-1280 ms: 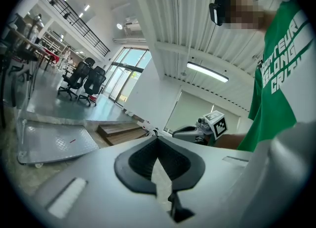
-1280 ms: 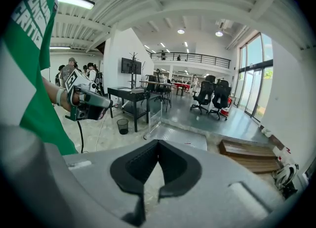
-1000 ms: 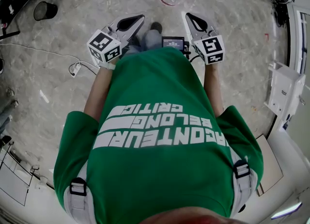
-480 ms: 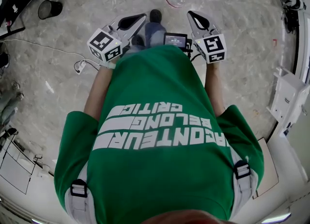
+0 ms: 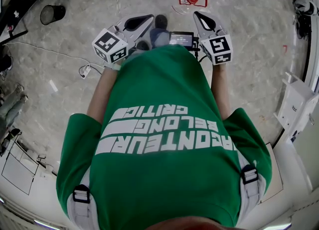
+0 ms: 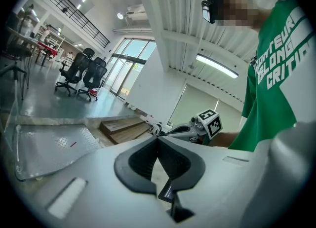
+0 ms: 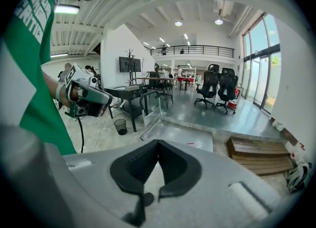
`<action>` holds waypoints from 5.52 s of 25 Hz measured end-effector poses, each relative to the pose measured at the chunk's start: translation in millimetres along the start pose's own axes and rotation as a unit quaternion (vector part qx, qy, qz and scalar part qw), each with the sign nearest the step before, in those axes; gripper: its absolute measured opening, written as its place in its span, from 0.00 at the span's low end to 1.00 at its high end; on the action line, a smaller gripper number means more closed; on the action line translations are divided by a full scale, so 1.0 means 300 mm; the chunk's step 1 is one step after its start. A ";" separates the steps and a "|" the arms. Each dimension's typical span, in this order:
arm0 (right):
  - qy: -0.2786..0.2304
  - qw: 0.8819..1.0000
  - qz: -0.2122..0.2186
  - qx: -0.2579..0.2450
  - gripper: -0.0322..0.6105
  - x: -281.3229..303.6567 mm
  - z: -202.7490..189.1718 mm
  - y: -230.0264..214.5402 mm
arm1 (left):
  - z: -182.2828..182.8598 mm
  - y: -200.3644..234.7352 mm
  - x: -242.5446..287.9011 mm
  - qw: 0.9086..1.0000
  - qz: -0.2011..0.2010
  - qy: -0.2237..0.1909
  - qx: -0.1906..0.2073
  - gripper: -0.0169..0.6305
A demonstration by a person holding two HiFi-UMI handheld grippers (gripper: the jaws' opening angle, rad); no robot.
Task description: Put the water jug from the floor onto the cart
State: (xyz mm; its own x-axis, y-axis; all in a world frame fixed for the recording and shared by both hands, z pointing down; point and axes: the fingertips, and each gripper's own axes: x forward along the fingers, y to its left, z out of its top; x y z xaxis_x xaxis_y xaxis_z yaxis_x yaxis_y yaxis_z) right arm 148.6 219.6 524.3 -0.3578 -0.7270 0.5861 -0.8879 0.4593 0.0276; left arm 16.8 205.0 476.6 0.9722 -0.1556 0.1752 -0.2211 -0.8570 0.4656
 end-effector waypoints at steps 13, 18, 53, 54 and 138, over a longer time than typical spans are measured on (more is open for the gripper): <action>0.035 0.999 -0.006 0.011 0.04 0.154 -0.001 -0.287 | 0.127 0.178 0.163 1.000 0.026 0.002 -0.006 0.04; 0.045 0.999 -0.009 0.015 0.04 0.200 -0.040 -0.395 | 0.163 0.230 0.228 0.999 0.037 -0.002 0.000 0.04; 0.339 0.920 0.055 0.189 0.39 0.889 -1.055 -0.458 | -0.116 0.328 0.323 0.994 -0.007 0.074 -0.083 0.04; 0.344 0.917 0.061 0.195 0.39 0.914 -1.076 -0.440 | -0.129 0.331 0.320 0.993 -0.010 0.077 -0.088 0.04; -0.024 0.946 0.064 0.317 0.10 0.849 0.667 -0.783 | 0.597 1.000 -0.221 0.985 0.122 -0.122 0.014 0.04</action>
State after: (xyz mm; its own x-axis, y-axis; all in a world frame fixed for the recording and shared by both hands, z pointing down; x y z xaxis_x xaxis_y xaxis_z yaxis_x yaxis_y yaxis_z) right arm 208.3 -175.7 505.0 -0.4725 -0.7159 0.5141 -0.8264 0.1573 -0.5406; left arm -99.9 -129.7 449.4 0.8805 -0.4699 0.0632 -0.4520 -0.7917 0.4110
